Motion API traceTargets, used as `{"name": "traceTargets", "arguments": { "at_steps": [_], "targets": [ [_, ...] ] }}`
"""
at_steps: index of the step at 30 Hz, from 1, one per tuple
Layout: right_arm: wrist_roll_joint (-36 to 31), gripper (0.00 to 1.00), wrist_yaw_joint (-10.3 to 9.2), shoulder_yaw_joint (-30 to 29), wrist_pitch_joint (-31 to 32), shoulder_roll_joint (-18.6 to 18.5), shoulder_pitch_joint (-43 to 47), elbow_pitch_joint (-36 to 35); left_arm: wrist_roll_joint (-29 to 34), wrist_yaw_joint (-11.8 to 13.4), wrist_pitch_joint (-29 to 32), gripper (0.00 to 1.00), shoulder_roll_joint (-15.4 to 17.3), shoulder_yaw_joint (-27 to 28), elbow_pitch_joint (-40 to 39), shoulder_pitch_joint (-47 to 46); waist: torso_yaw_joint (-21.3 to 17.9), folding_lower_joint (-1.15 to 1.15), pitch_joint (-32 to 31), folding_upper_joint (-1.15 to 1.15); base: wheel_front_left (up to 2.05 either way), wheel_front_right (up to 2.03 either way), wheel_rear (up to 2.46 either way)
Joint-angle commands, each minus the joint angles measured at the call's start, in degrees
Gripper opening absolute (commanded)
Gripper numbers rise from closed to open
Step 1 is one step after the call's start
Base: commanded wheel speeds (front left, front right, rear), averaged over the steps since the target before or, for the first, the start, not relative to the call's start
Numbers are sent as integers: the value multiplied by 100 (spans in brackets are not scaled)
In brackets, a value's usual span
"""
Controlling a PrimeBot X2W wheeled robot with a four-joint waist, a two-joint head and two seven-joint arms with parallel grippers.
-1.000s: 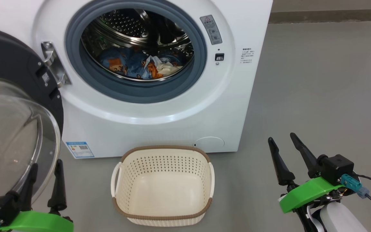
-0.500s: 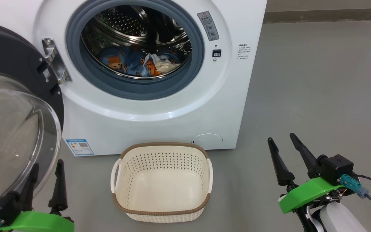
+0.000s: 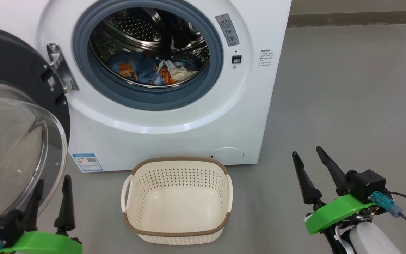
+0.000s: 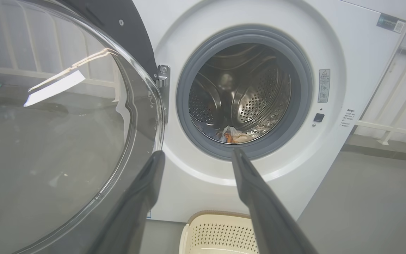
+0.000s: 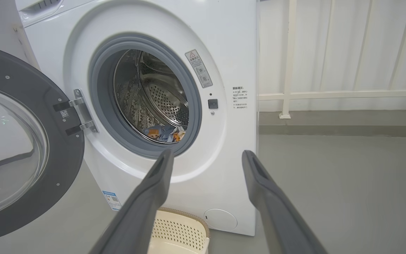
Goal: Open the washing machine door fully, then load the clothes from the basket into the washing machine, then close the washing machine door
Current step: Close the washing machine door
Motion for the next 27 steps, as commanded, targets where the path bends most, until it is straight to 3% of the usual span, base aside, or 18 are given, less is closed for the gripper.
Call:
{"name": "traceTargets", "arguments": {
  "at_steps": [1,11,27],
  "targets": [
    [54,100,25,106,-46,-46,-39,-123,-27,35,-25,100,195,194,-127,-112,3,0,-3,0,0,0,0],
    [54,100,25,78,-46,-54,-18,-130,-39,48,-22,100,199,157,-136,-131,100,0,-11,0,0,0,0],
    [97,100,25,85,-46,-36,-12,-95,-3,205,5,100,275,157,-105,-127,935,0,-90,0,0,0,0]
  ]
}}
